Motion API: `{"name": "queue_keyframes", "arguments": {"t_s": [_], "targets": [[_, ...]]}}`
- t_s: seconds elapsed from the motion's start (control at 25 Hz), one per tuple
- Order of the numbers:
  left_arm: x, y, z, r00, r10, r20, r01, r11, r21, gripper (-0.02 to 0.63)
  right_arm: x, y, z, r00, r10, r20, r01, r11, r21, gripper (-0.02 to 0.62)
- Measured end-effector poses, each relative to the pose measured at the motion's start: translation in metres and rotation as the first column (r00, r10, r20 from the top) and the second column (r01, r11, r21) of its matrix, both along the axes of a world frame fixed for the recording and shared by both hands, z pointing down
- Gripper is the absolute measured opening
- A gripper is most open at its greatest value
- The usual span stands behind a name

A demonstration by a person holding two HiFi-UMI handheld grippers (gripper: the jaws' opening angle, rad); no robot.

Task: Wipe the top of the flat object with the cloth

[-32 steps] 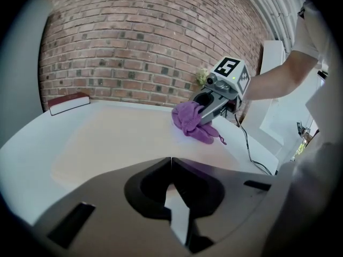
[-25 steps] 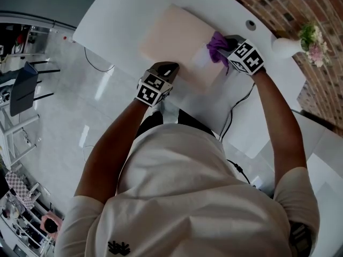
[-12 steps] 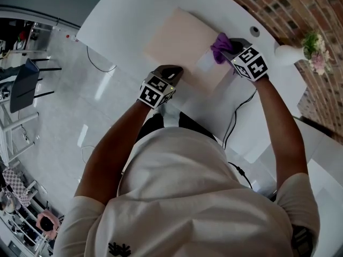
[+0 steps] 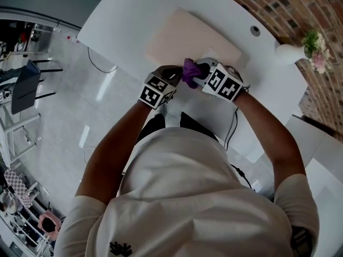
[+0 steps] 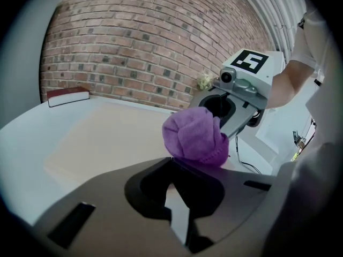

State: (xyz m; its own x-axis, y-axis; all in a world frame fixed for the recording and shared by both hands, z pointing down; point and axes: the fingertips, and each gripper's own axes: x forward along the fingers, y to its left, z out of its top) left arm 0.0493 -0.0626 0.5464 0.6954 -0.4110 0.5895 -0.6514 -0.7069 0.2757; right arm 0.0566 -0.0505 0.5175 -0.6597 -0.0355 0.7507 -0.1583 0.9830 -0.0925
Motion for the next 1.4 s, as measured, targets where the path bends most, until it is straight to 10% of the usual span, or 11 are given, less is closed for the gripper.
{"name": "queue_keyframes", "arguments": {"t_s": [0.32,1.12,1.4], "targets": [[-0.002,0.002,0.0,1.0,-0.002,-0.001,0.002,1.0,0.012,0.025,0.011,-0.026,0.018,0.999,0.015,-0.036,-0.014,1.0,0.014,0.115],[-0.003,0.001,-0.002,1.0,-0.007,-0.005,0.008,1.0,0.008,0.025,0.115,-0.174,0.019,0.915,0.392,-0.093,-0.381,0.917,0.121,0.115],[-0.004,0.004,-0.003,1.0,-0.008,-0.007,0.008,1.0,0.007,0.025,0.089,-0.159,0.002,0.931,0.362,-0.042,-0.356,0.928,0.107,0.115]]}}
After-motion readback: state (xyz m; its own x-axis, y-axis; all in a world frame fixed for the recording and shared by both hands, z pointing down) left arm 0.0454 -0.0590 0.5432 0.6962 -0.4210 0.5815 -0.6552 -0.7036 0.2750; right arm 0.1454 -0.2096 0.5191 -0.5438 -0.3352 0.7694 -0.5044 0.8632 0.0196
